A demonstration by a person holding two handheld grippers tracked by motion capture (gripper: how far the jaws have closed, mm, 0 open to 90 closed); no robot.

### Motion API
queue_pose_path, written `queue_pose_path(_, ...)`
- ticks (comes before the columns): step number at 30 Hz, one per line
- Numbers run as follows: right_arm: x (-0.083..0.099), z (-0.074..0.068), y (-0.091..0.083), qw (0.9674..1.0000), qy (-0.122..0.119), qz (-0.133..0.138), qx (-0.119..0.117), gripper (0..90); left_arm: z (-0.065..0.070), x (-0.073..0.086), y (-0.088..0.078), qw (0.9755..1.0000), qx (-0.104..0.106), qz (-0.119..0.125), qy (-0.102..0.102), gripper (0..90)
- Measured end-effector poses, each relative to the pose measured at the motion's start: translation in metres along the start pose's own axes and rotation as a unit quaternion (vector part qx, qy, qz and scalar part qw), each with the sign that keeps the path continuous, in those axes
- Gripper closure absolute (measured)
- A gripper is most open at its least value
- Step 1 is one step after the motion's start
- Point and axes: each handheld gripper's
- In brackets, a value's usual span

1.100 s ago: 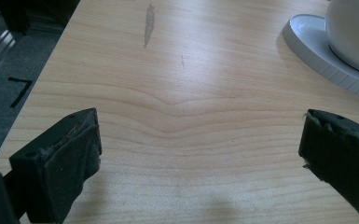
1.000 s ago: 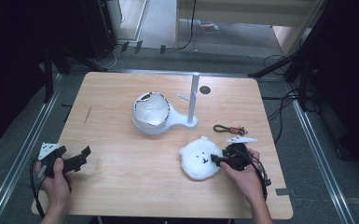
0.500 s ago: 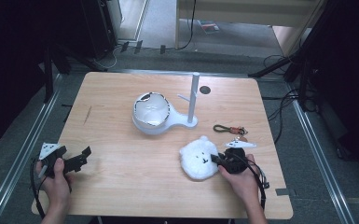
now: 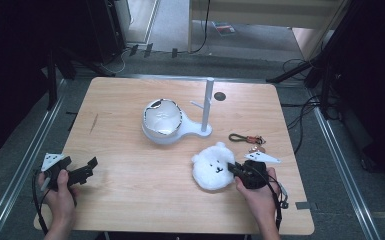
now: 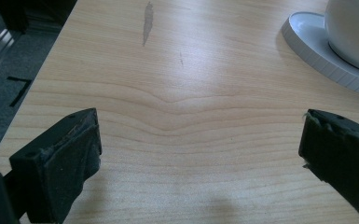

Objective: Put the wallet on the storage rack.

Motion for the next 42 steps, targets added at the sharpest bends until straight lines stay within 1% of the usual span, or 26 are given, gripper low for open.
queue_pose_path(3, -0.005, -0.005, -0.009, 0.9997, 0.014, 0.017, -0.003, 80.7, 0.0, 0.0, 0.0, 1.0, 0.0, 0.0, 0.0, 0.0)
queue_pose_path(4, -0.005, -0.005, -0.009, 0.9997, 0.014, 0.017, -0.003, 80.7, 0.0, 0.0, 0.0, 1.0, 0.0, 0.0, -0.001, 0.0)
queue_pose_path(5, -0.006, -0.006, -0.012, 0.9995, 0.016, 0.026, -0.006, 80.7, 0.0, 0.0, 0.0, 1.0, -0.001, 0.0, -0.001, 0.0)
queue_pose_path(6, -0.008, -0.007, -0.015, 0.9992, 0.022, 0.033, -0.012, 80.6, 0.0, 0.0, 0.0, 1.0, -0.001, 0.0, -0.001, 0.0)
queue_pose_path(7, -0.012, -0.009, -0.02, 0.9983, 0.032, 0.046, -0.017, 80.6, 0.0, 0.0, 0.0, 1.0, -0.001, 0.0, 0.0, 0.0)
queue_pose_path(8, -0.014, -0.011, -0.023, 0.9978, 0.037, 0.052, -0.018, 80.6, 0.0, 0.0, 0.0, 1.0, -0.001, 0.0, -0.001, 0.0)
queue_pose_path(9, -0.014, -0.011, -0.023, 0.9978, 0.037, 0.052, -0.018, 80.6, 0.0, 0.0, 0.0, 1.0, -0.001, 0.0, 0.0, 0.0)
queue_pose_path(10, -0.018, -0.013, -0.027, 0.997, 0.042, 0.063, -0.016, 80.6, 0.0, 0.0, 0.0, 1.0, -0.001, 0.0, 0.0, 0.0)
queue_pose_path(14, -0.023, -0.015, -0.031, 0.9965, 0.046, 0.068, -0.015, 80.4, 0.0, 0.0, 0.0, 1.0, -0.001, 0.0, 0.0, 0.0)
queue_pose_path(17, -0.028, -0.018, -0.034, 0.9961, 0.044, 0.076, -0.011, 80.3, 0.0, 0.0, 0.0, 1.0, -0.001, 0.0, 0.0, 0.0)
queue_pose_path(22, -0.035, -0.022, -0.038, 0.9952, 0.048, 0.085, 0.004, 80.2, 0.0, 0.0, 0.0, 1.0, 0.0, 0.0, 0.0, 0.0)
queue_pose_path(23, -0.036, -0.022, -0.038, 0.995, 0.045, 0.088, 0.007, 80.1, 0.0, 0.0, 0.0, 1.0, 0.0, 0.001, 0.0, 0.0)
queue_pose_path(25, -0.041, -0.026, -0.04, 0.9946, 0.042, 0.094, 0.011, 80.1, 0.0, 0.0, 0.0, 1.0, 0.0, 0.001, 0.0, 0.0)
queue_pose_path(28, -0.044, -0.029, -0.04, 0.9947, 0.039, 0.095, 0.011, 80.0, 0.0, 0.0, 0.0, 1.0, 0.0, 0.001, 0.0, 0.0)
queue_pose_path(29, -0.046, -0.03, -0.04, 0.9947, 0.035, 0.097, 0.01, 80.0, 0.0, 0.0, 0.0, 1.0, 0.0, 0.001, 0.0, 0.0)
queue_pose_path(33, -0.053, -0.038, -0.04, 0.9941, 0.035, 0.102, 0.009, 79.9, 0.0, 0.0, 0.0, 1.0, 0.0, 0.001, 0.0, 0.0)
queue_pose_path(35, -0.055, -0.042, -0.04, 0.9941, 0.028, 0.104, 0.013, 79.9, 0.0, 0.0, 0.0, 1.0, 0.0, 0.001, 0.0, 0.0)
queue_pose_path(36, -0.059, -0.047, -0.039, 0.994, 0.023, 0.105, 0.016, 79.9, 0.0, 0.0, 0.0, 1.0, 0.0, 0.001, 0.0, 0.0)
queue_pose_path(37, -0.059, -0.047, -0.039, 0.994, 0.023, 0.105, 0.016, 79.9, 0.0, 0.0, 0.0, 1.0, 0.0, 0.001, 0.0, 0.0)
queue_pose_path(42, -0.067, -0.057, -0.035, 0.9936, 0.012, 0.11, 0.02, 79.8, 0.0, 0.0, 0.0, 1.0, 0.0, 0.001, 0.0, 0.0)
Point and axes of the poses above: each handheld gripper's, and its own axes: y roughly forward along the jaws, x roughly out of its underside, z roughly to its right, and after that the axes turned 1 degree about z, right-handed
